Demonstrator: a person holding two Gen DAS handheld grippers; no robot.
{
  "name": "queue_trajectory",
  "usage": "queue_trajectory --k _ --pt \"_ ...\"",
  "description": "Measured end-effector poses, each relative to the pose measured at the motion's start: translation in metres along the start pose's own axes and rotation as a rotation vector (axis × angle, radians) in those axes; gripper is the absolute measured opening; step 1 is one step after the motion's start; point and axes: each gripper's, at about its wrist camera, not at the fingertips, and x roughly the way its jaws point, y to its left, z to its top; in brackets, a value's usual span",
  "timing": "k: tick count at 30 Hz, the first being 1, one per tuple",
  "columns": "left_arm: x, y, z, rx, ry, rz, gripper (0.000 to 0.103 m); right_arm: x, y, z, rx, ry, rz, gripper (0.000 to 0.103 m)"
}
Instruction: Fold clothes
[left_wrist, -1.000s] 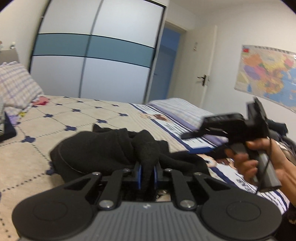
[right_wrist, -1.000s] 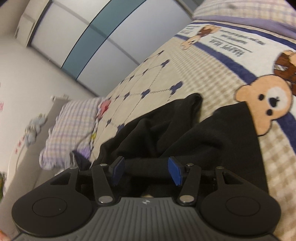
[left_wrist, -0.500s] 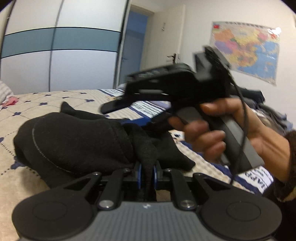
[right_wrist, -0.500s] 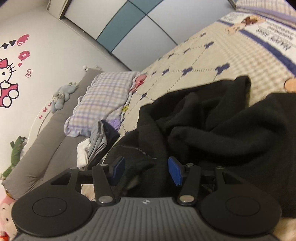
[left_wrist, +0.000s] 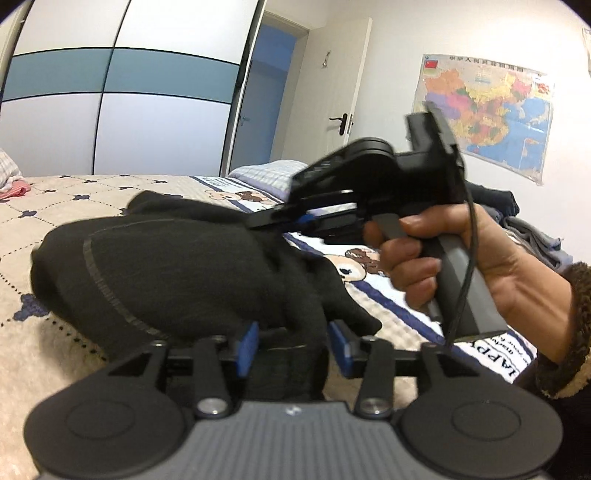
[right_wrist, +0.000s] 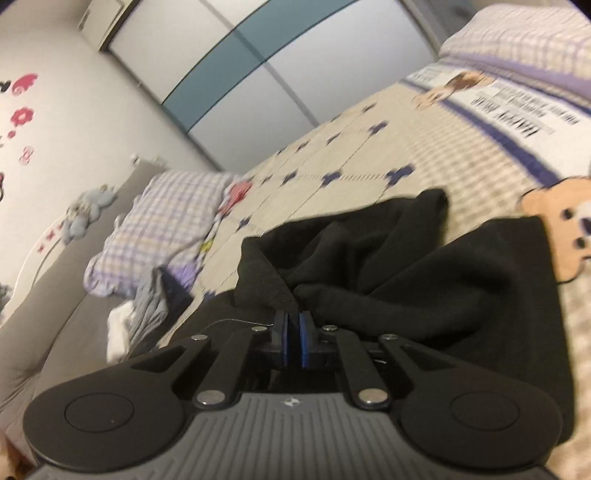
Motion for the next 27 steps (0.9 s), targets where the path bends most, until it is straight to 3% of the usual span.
queue_trajectory --k 2,6,13,21,27 --pt "-0.003 0.003 0.0 -0.029 -0.012 -0.008 0.062 -0.011 -0.005 0.002 0.017 -0.032 -0.022 0.007" --pt "-0.011 0.011 0.003 -0.085 -0.033 -0.004 0.066 -0.035 -0.009 0.002 0.013 -0.091 -0.095 0.007" --pt "-0.016 0.039 0.007 -0.225 -0.038 0.087 0.074 -0.068 -0.006 0.0 -0.044 -0.145 -0.219 0.007" --pt "-0.004 0.065 -0.001 -0.385 0.074 0.177 0.075 -0.104 -0.018 -0.004 -0.072 -0.162 -0.346 0.007" --pt "0.011 0.084 -0.016 -0.518 0.164 0.157 0.074 -0.127 -0.035 -0.016 -0.053 -0.148 -0.406 0.007"
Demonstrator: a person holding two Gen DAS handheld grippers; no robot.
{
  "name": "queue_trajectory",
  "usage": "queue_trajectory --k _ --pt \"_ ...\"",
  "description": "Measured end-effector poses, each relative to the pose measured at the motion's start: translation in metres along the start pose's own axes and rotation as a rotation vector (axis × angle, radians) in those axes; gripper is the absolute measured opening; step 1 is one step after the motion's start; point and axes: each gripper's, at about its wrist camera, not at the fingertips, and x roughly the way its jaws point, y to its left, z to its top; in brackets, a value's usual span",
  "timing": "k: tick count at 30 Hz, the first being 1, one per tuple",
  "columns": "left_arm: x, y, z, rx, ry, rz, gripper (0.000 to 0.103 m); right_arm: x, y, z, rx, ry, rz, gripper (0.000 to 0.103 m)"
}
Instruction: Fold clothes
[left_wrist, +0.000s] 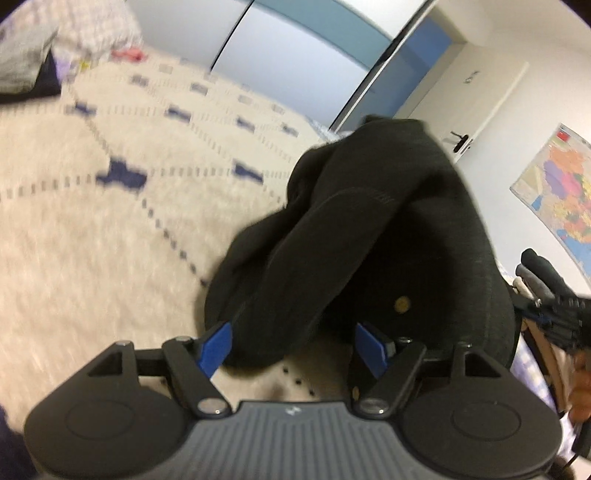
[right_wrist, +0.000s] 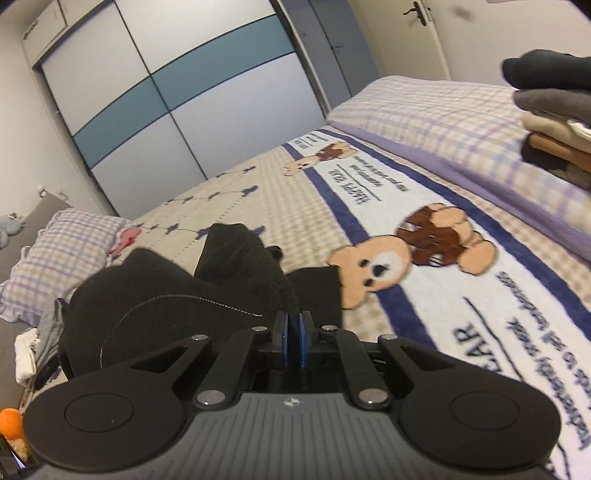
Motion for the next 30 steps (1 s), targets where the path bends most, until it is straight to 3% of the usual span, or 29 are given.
queue_trajectory --k 8,10,12,13,20,23,27,30 --pt "0.011 0.018 -0.006 -0.163 0.024 -0.034 0.074 -0.003 -0.029 -0.006 0.013 0.057 -0.115 0.007" --pt "0.015 0.019 -0.007 -0.184 0.03 -0.044 0.073 0.0 -0.033 -0.008 0.004 0.069 -0.175 0.0" --pt "0.02 0.019 -0.007 -0.188 0.035 -0.048 0.068 0.003 -0.037 -0.011 -0.036 0.07 -0.261 0.0" --pt "0.021 0.018 -0.006 -0.187 0.033 -0.047 0.065 0.004 -0.041 -0.013 -0.037 0.075 -0.265 0.0" --pt "0.015 0.018 0.002 -0.216 -0.075 -0.052 0.041 -0.014 -0.033 -0.021 -0.063 0.072 -0.162 0.006" --pt "0.007 0.007 0.007 -0.153 -0.106 -0.071 0.031 -0.02 -0.018 -0.025 -0.078 0.081 -0.104 0.009" --pt "-0.006 -0.011 0.014 -0.058 -0.156 -0.038 0.027 -0.025 0.009 -0.037 -0.142 0.116 -0.011 0.024" --pt "-0.016 -0.008 0.022 -0.082 -0.188 -0.033 0.026 -0.025 0.032 -0.052 -0.217 0.169 0.091 0.027"
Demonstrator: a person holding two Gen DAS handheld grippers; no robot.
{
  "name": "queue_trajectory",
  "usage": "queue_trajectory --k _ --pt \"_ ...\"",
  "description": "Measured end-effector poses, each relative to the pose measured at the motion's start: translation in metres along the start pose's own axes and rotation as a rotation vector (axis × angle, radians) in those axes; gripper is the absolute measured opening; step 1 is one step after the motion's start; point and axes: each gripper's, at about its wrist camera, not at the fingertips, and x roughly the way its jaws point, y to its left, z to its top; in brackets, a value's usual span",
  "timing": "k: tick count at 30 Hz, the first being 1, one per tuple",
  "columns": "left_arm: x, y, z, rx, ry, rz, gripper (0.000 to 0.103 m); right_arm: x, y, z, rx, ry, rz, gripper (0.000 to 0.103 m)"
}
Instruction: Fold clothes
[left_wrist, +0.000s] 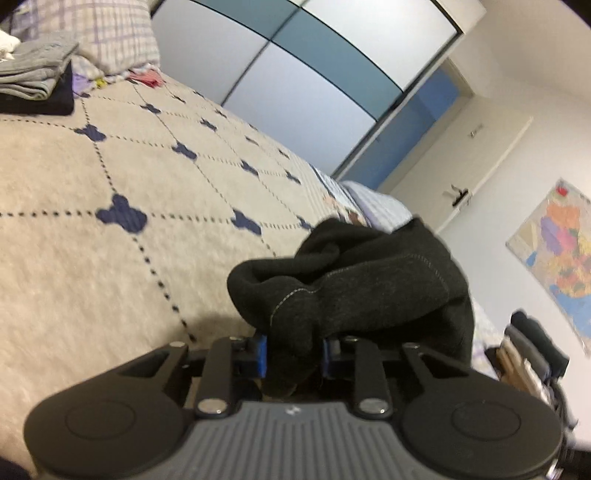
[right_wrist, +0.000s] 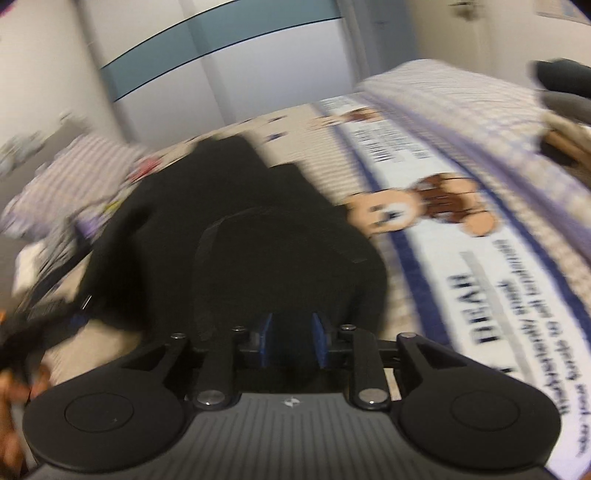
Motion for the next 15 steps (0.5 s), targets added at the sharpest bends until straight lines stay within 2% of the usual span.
queue_trajectory --k 3,8,11,15 --pt "-0.011 0.008 0.01 -0.061 -0.036 -0.021 0.025 0.007 0.031 -0.015 -0.124 0.06 0.091 0.03" --pt "-0.021 0.012 0.022 -0.073 -0.076 -0.028 0.025 0.024 0.072 -0.038 -0.298 0.102 0.112 0.042" --pt "-0.026 0.014 0.026 -0.074 -0.071 -0.03 0.025 0.039 0.084 -0.049 -0.341 0.147 0.102 0.047" --pt "-0.023 0.022 0.027 -0.075 -0.058 -0.026 0.025 0.059 0.095 -0.063 -0.46 0.16 0.009 0.049"
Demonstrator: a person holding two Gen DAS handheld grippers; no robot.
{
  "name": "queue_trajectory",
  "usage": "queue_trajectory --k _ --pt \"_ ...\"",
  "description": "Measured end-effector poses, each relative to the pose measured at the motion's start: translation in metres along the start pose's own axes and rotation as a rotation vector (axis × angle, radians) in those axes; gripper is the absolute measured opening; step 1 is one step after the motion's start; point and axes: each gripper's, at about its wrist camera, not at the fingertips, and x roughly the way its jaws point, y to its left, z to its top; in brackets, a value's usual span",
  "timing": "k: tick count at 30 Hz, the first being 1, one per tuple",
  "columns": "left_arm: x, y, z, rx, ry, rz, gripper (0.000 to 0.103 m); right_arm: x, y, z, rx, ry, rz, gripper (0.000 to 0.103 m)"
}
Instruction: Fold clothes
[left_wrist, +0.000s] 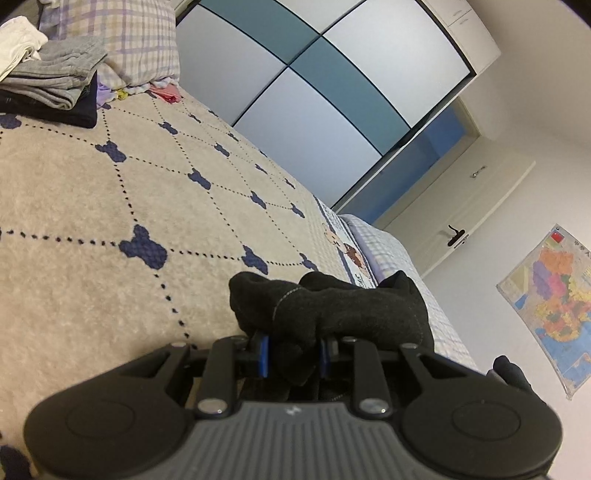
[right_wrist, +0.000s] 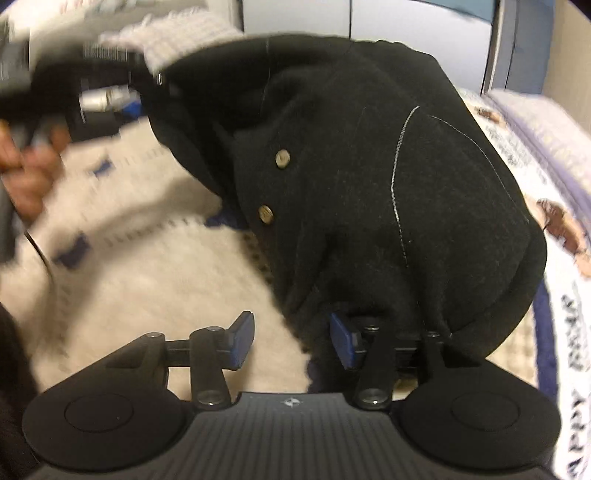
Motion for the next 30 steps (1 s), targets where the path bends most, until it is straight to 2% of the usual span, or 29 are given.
queue_trajectory --k 2,4,6,8,9,12,16,19,21,22,26,29,30 --pt "0.002 0.005 0.0 0.001 0.007 -0.003 0.029 0.007 0.007 -0.002 -0.057 0.005 -0.045 0.051" --pt "0.006 0.01 -0.002 0.008 0.023 -0.013 0.034 0.014 0.01 -0.002 -0.099 0.009 -0.069 0.058" --pt "0.009 0.016 -0.003 0.019 0.039 -0.04 0.044 0.02 0.009 0.0 -0.13 0.013 -0.091 0.06" --pt "0.014 0.02 -0.005 0.033 0.079 -0.055 0.063 0.025 0.006 -0.002 -0.147 0.013 -0.106 0.065" --pt "0.018 0.022 -0.008 0.041 0.102 -0.057 0.064 0.027 0.004 -0.002 -0.152 0.014 -0.117 0.073" --pt "0.032 0.017 -0.019 0.121 0.18 -0.04 0.07 0.036 -0.01 -0.002 -0.115 0.025 -0.132 0.079" --pt "0.055 0.008 -0.038 0.239 0.262 0.001 0.074 0.037 -0.032 0.0 -0.024 0.027 -0.075 0.08" --pt "0.068 0.012 -0.046 0.229 0.281 0.011 0.074 0.032 -0.032 0.0 -0.043 0.015 -0.082 0.08" --pt "0.072 0.017 -0.049 0.192 0.284 0.005 0.07 0.028 -0.033 0.0 -0.047 0.011 -0.082 0.076" --pt "0.073 0.018 -0.049 0.178 0.283 0.002 0.062 0.026 -0.033 0.001 -0.049 0.011 -0.079 0.074" --pt "0.062 0.019 -0.04 0.162 0.272 -0.004 0.032 0.014 -0.033 0.003 -0.06 0.015 -0.084 0.053" --pt "0.051 0.019 -0.03 0.148 0.255 -0.013 0.018 0.002 -0.032 0.005 -0.051 0.022 -0.08 0.041" --pt "0.046 0.018 -0.026 0.146 0.241 -0.015 0.018 -0.002 -0.032 0.005 -0.034 0.025 -0.061 0.038"
